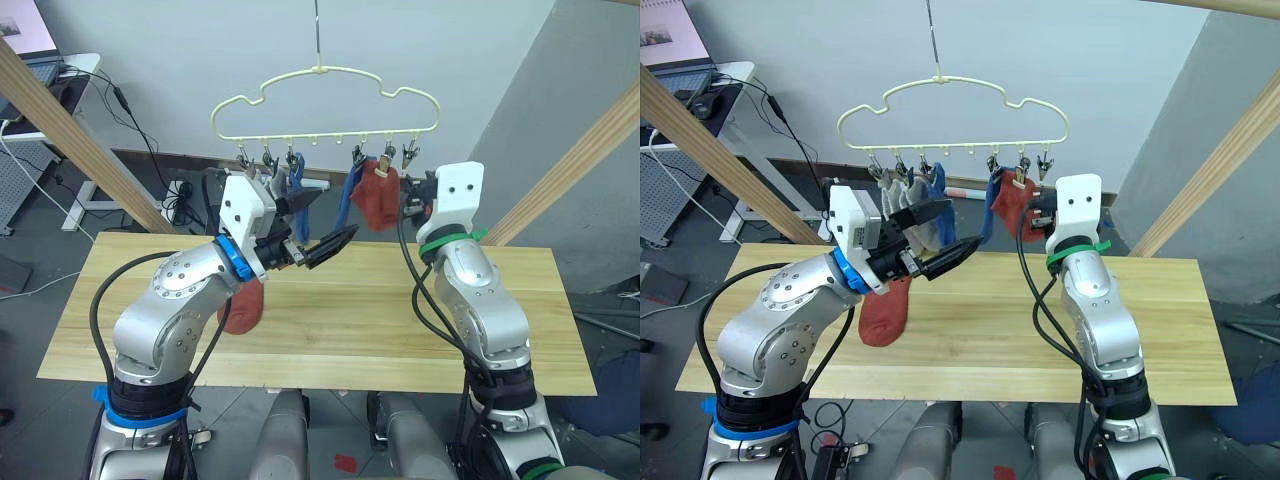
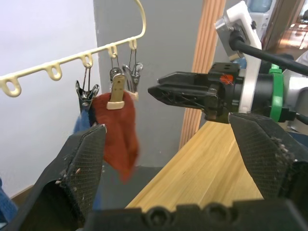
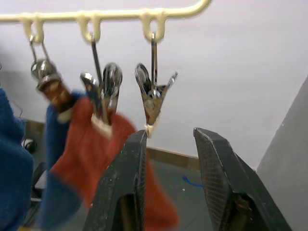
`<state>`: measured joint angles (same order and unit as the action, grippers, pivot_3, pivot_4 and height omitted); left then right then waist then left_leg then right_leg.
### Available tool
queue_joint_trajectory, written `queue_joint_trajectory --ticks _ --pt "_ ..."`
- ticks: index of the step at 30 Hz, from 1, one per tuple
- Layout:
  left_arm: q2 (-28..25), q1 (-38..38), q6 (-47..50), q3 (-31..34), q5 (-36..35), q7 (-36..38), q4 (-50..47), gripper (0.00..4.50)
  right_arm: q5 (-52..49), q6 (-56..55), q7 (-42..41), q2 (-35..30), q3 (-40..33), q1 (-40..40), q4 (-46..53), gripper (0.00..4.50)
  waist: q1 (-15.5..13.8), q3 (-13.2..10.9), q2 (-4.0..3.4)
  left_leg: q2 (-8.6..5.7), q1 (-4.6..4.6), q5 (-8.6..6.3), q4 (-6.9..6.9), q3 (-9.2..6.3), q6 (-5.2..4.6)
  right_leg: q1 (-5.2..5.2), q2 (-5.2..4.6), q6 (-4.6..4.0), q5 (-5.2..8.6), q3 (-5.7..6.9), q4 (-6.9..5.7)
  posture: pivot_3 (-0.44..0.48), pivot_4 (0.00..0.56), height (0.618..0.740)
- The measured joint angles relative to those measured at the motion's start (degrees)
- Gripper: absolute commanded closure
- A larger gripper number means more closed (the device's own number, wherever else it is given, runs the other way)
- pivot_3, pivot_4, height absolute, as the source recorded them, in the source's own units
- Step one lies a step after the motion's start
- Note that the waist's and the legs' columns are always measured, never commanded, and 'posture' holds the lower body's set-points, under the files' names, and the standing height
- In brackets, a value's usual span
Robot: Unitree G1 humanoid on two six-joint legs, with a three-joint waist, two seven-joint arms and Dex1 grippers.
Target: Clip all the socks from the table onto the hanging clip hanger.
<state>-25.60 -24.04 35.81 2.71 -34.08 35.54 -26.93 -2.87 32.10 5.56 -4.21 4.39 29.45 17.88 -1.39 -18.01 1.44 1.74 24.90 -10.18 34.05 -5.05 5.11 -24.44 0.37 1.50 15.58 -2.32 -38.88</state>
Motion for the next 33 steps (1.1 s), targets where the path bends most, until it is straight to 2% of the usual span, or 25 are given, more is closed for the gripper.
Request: queue_joint_trajectory --ticks 12,33 --pt "-0.07 -1.03 0.10 -0.02 -1.03 -1.13 -0.62 0.00 1.46 -3.82 -0.58 2.11 -1.04 4.65 -6.39 2.90 -0.01 0.00 0.00 0.00 0.00 0.00 0.00 0.00 0.00 0.00 0.00 -0.01 -0.01 -0.01 -0.03 0.218 0.302 0.740" --pt "-0.47 -1.26 0.16 -0.10 -1.10 -2.31 -1.59 0.00 1.53 -4.74 -1.71 5.25 -1.17 7.01 -9.64 2.90 -0.02 0.00 0.00 0.00 -0.01 0.00 0.00 0.00 -0.01 0.00 0.00 -0.02 -0.01 0.00 -0.06 0.230 0.311 0.740"
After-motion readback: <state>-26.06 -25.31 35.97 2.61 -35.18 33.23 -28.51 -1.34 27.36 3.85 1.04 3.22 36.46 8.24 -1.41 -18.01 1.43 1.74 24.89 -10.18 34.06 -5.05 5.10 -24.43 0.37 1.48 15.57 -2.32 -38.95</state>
